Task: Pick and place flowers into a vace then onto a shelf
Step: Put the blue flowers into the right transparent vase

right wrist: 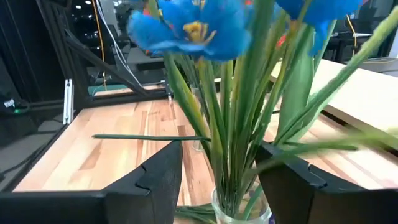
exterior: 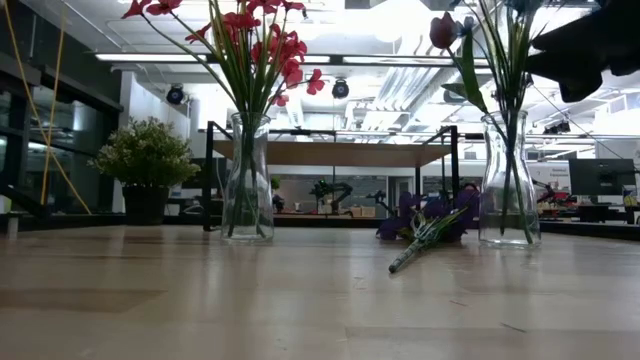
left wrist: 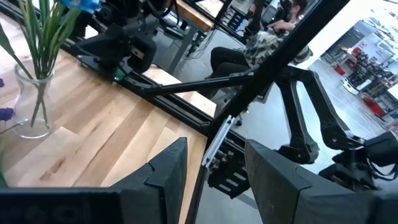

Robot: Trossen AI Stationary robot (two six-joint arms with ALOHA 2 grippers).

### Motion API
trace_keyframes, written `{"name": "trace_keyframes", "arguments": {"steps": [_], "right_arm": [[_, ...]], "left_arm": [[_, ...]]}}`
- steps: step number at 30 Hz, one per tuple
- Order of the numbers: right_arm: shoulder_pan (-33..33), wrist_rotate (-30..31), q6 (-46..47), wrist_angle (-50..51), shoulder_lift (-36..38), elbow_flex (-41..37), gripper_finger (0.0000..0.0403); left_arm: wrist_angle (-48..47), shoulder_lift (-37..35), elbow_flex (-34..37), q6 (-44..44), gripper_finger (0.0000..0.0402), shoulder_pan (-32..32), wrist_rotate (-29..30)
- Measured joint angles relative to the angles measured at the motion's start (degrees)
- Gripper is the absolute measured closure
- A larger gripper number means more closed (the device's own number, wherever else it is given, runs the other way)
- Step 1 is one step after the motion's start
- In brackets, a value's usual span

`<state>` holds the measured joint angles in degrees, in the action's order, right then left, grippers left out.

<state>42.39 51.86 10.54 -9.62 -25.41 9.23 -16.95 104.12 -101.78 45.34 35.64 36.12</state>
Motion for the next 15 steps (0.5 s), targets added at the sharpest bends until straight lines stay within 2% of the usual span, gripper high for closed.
{"name": "trace_keyframes", "arguments": {"steps": [6, 15], "right_arm": [[0.0, -0.35, -0.04, 0.65, 0.0, 0.0, 0.0212], [0.01, -3.94, -0.03, 1.67, 0.0, 0.0, 0.0212]], "left_arm": [[-0.34, 0.0, 0.0, 0.0, 0.0206, 0.0, -0.03], [-0.95, 0.0, 0.0, 0.0, 0.0206, 0.0, -0.2]]}}
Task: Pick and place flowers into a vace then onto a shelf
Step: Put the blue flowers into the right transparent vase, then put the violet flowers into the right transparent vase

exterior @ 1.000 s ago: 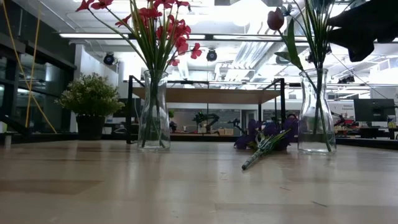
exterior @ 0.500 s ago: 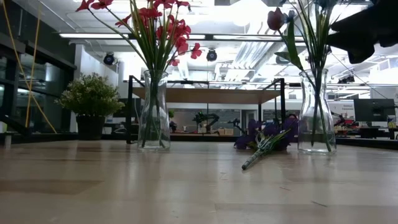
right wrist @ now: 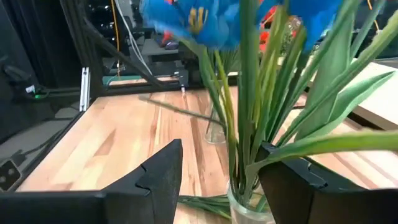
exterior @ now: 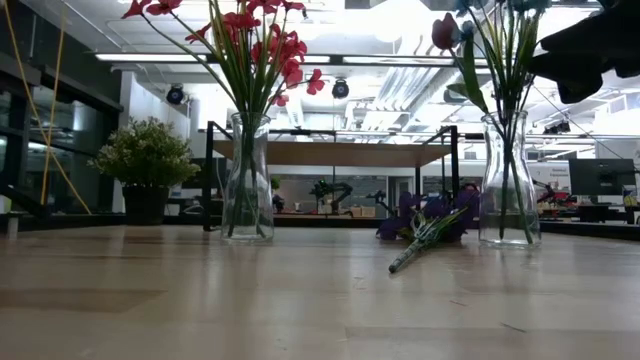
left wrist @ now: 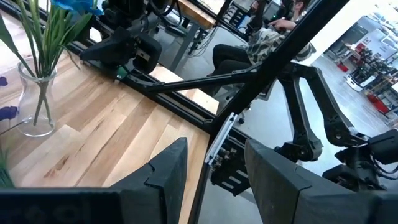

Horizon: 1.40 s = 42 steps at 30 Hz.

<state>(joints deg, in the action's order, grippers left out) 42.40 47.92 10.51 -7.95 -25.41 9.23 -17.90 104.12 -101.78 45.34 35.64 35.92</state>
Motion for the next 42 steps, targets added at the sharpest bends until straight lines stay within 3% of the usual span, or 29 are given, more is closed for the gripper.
{"name": "trace_keyframes", "arguments": {"steps": [16, 20, 24, 27, 36, 42], "right_arm": [[-0.01, -0.15, 0.04, 3.78, 0.13, 0.23, 0.0212], [0.01, -0.73, 4.22, 18.66, 0.39, 6.02, 0.0212], [0.0, -5.97, 12.41, 39.3, 0.24, 15.15, 0.0212], [0.0, -11.34, 17.58, 49.22, 0.27, 20.27, 0.0213], [-0.01, -26.85, 30.55, 63.04, 0.26, 25.64, 0.0216], [0.01, -37.11, 35.95, 63.18, 0.26, 25.64, 0.0219]], "left_arm": [[-0.29, 0.0, 0.0, 0.02, 0.0206, 0.01, 0.02], [-0.28, 0.0, 0.0, 0.15, 0.0206, 0.0, 0.02], [-0.3, 0.0, 0.0, 0.13, 0.0206, 0.0, 0.04], [-0.77, 0.0, 0.0, 0.11, 0.0206, 0.0, 0.07], [-2.46, 0.0, 0.0, 0.15, 0.0206, -0.01, 0.96], [-2.62, 0.0, 0.0, 1.62, 0.0206, 0.0, 0.9]]}}
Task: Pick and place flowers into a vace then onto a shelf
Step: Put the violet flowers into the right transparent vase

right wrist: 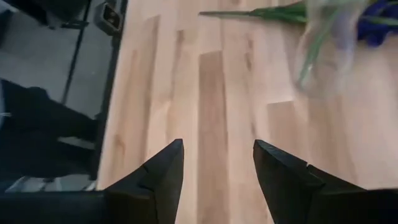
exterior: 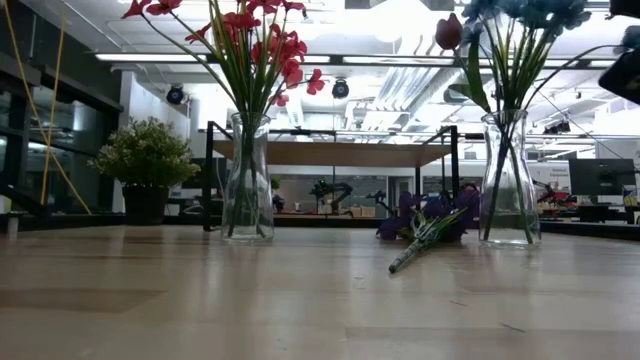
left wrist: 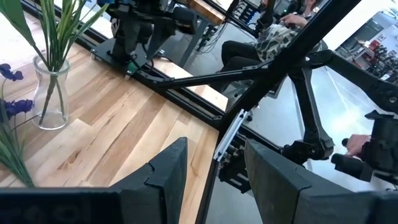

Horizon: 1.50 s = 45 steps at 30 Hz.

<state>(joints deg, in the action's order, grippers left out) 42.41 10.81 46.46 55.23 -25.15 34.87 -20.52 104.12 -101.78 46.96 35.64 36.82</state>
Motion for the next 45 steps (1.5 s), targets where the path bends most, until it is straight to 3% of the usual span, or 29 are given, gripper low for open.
{"name": "trace_keyframes", "arguments": {"steps": [21, 32, 45], "right_arm": [[0.0, -15.3, 10.34, -3.35, 0.02, -0.02, 0.0219], [0.0, -23.91, 18.02, -5.33, 0.04, -0.05, 0.0219], [-0.01, -23.65, 18.0, -39.24, 0.04, -0.07, 0.0219]], "left_arm": [[0.63, 0.0, -0.05, 1.37, 0.0206, 0.15, -0.46], [-0.35, -0.04, -5.73, -0.57, 0.0206, 1.25, -1.42], [-0.04, -0.02, -6.95, -0.35, 0.0206, 3.15, 0.24]]}}
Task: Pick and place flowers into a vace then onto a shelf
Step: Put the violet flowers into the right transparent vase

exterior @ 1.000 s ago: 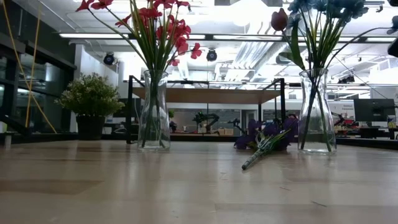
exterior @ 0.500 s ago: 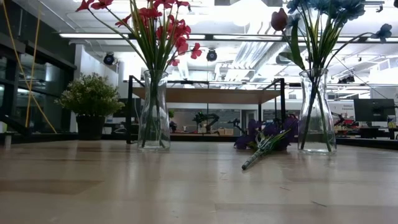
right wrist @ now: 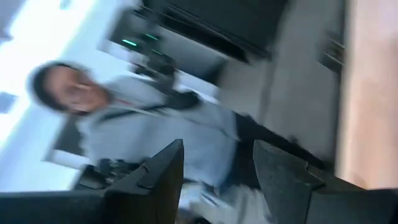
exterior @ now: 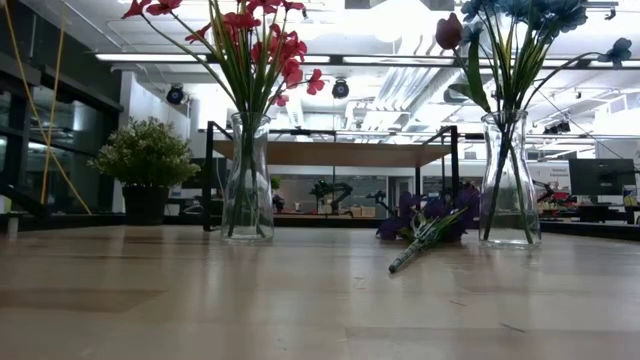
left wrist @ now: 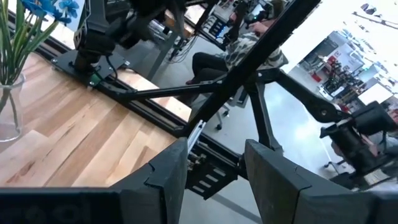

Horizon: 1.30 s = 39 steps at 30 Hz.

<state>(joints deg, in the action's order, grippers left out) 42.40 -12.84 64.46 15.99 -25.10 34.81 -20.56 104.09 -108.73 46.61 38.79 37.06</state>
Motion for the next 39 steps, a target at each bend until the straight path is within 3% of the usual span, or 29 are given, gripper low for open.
{"name": "trace_keyframes", "arguments": {"steps": [13, 18, 26, 39], "right_arm": [[0.01, 3.49, -17.29, -30.88, 0.0, 0.0, 0.0219], [0.01, 4.87, -22.49, -38.32, 0.0, 0.0, 0.0219], [0.01, 6.33, -28.38, -45.61, 0.04, 0.0, 0.0219], [0.0, 5.99, -28.97, -45.44, 0.04, 0.0, 0.0219]], "left_arm": [[0.13, 0.0, 0.02, 3.5, 0.0208, -0.13, 0.11], [-0.11, 0.0, 0.04, 4.9, 0.0228, -0.13, 1.05], [1.29, 0.0, 0.09, 4.94, 0.0257, -0.13, -0.78], [1.09, 0.0, 0.09, 4.3, 0.0257, -0.13, -2.43]]}}
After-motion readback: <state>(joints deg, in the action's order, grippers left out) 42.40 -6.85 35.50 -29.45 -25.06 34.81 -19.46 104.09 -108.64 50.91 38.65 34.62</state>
